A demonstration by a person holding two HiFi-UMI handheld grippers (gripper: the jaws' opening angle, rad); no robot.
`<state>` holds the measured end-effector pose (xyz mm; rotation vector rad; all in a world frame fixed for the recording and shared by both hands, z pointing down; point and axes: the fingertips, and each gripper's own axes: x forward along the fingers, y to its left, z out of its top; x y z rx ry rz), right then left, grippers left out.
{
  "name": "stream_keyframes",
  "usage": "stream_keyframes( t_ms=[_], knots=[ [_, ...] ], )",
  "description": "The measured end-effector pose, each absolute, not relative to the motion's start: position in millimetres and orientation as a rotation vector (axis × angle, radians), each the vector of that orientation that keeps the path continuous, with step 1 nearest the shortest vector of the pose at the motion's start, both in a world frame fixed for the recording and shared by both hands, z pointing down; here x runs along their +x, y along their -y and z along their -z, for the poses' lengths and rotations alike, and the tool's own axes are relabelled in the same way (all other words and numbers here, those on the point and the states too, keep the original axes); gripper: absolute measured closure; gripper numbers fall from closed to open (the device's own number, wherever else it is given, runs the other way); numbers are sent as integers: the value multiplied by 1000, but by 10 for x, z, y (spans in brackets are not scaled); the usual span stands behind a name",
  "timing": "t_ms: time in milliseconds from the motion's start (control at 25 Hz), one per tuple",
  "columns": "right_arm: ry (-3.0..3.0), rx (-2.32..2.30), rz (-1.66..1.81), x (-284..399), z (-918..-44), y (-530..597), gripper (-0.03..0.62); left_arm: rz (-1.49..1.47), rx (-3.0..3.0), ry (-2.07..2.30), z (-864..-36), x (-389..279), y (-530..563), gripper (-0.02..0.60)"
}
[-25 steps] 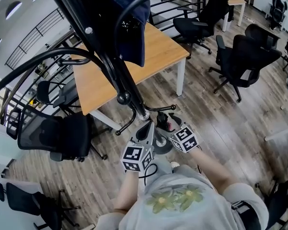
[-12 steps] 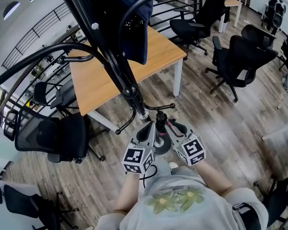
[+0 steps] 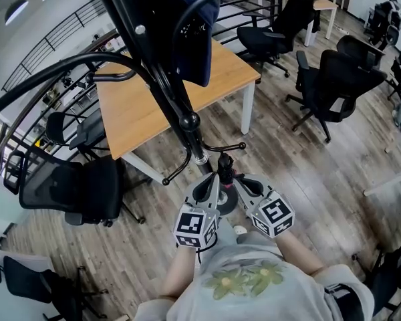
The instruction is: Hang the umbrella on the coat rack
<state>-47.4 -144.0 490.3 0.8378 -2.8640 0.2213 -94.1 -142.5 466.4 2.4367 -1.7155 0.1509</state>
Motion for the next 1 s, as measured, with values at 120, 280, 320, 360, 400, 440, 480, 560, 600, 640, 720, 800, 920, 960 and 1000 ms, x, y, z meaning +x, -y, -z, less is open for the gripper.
stream_keyframes(
  t_ms=[120,280,320,360,400,440,480,560,600,640,720,800,920,960,1000],
  knots=[
    [2854,851,-200,-482,-4913,1419,591,-142,2426,1712,-4688,-965,1395,571],
    [2843,865,-185,-510,-4911,1421,591,-139,2417,1713,-4689,-998,1370,571],
    [2841,868,-185,-514,-4911,1425,591,-140,2416,1712,-4694,-1003,1364,572],
    [2840,871,-186,-517,-4911,1428,591,-142,2414,1711,-4701,-1006,1356,571],
    [2839,873,-187,-518,-4910,1429,591,-144,2414,1710,-4709,-1008,1348,571],
    [2838,875,-187,-519,-4910,1427,591,-145,2414,1709,-4714,-1011,1340,571],
    [2837,877,-186,-521,-4910,1425,591,-146,2413,1708,-4716,-1015,1333,571],
    [2833,879,-188,-529,-4918,1422,591,-148,2411,1708,-4716,-1027,1325,571],
    [2831,880,-189,-535,-4927,1424,591,-149,2411,1707,-4715,-1035,1327,571],
    [2828,881,-191,-540,-4936,1429,591,-150,2412,1707,-4714,-1042,1331,571],
    [2824,885,-197,-547,-4950,1439,591,-152,2411,1704,-4716,-1055,1338,571],
    [2821,887,-204,-547,-4958,1441,591,-156,2411,1702,-4721,-1060,1337,571],
    [2815,884,-213,-534,-4979,1435,591,-155,2411,1700,-4723,-1053,1330,572],
    [2813,882,-215,-529,-4987,1431,591,-154,2411,1699,-4724,-1051,1327,571],
    [2811,879,-217,-525,-4995,1426,591,-152,2411,1698,-4725,-1049,1324,571]
  ],
)
